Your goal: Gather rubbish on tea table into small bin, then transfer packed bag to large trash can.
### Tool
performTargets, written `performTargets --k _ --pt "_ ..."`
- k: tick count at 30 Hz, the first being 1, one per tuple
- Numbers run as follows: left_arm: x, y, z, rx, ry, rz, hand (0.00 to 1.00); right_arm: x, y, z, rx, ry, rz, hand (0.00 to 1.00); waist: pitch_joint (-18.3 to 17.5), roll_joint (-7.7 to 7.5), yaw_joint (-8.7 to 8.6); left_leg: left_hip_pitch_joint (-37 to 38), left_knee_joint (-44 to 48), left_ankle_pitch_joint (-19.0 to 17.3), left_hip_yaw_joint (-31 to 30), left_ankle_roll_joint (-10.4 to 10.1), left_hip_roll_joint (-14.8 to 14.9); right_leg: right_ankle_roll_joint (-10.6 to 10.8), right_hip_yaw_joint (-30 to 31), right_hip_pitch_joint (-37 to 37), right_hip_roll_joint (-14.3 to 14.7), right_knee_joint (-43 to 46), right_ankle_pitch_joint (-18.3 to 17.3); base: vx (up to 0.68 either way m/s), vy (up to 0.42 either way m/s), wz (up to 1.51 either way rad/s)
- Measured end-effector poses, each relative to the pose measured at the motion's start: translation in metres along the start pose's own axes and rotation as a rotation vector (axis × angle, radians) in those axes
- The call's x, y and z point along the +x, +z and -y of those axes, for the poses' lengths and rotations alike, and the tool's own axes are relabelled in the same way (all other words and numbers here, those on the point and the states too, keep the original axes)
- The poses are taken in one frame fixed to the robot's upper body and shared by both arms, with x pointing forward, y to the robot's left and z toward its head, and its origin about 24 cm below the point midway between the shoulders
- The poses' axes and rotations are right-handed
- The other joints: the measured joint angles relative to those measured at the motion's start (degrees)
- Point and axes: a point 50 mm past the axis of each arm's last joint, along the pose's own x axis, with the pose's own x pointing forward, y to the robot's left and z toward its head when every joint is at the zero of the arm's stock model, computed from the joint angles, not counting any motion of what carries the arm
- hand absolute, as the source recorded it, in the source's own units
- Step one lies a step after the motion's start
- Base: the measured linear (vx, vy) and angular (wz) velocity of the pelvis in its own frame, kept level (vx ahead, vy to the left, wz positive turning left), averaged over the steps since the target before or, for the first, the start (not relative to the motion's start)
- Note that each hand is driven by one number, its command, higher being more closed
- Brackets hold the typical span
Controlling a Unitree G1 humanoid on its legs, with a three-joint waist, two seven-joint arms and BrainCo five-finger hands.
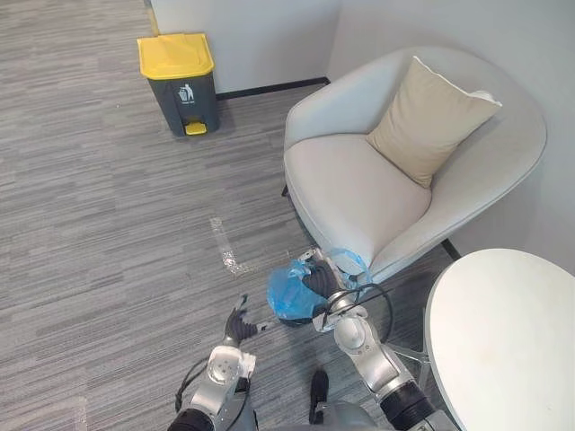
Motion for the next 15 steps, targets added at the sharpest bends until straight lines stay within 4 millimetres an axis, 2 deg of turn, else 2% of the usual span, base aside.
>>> performTargets --k 2,3,7,11,15 --pt "-0.001 0.021 -0.001 0.022 0.005 0.115 0.0 -0.001 0.003 0.002 0.014 0.006 0.025 1.0 -1.0 0.42 -0.02 0.0 0.0 0.1 0.0 -0.1 0.0 0.3 0.1 0.0 0.0 -0.1 0.4 0.04 0.012 -0.02" --pt "-0.003 0.029 0.0 0.049 -0.001 0.166 0.0 -0.001 0.003 0.003 0.015 0.008 0.029 1.0 -1.5 0.61 -0.02 0.1 0.1 0.2 0.0 -0.2 0.0 -0.2 0.2 0.1 0.1 -0.3 0.8 0.06 0.007 -0.02" --pt "-0.004 0.04 0.002 0.103 -0.003 0.236 0.0 0.001 0.007 0.005 0.007 0.025 0.06 1.0 -2.2 1.01 -0.14 0.3 0.3 0.5 0.1 0.2 0.1 -0.5 0.4 0.6 0.3 -1.0 1.5 0.05 -0.003 -0.05" --pt "-0.008 0.054 0.003 0.25 -0.014 0.347 0.0 0.004 0.012 0.006 0.024 0.058 0.093 1.0 -2.2 1.01 -0.41 1.6 0.2 0.4 0.1 0.1 0.3 -0.5 0.6 2.0 0.5 -1.5 1.5 0.01 0.0 -0.02" --pt "-0.009 0.057 0.0 0.347 -0.019 0.391 0.0 0.008 0.021 0.005 0.035 0.077 0.137 1.0 -2.3 0.97 -0.48 1.7 0.0 0.2 0.4 -0.2 0.5 -0.6 1.0 2.0 0.7 -1.7 1.6 -0.02 -0.002 -0.05"
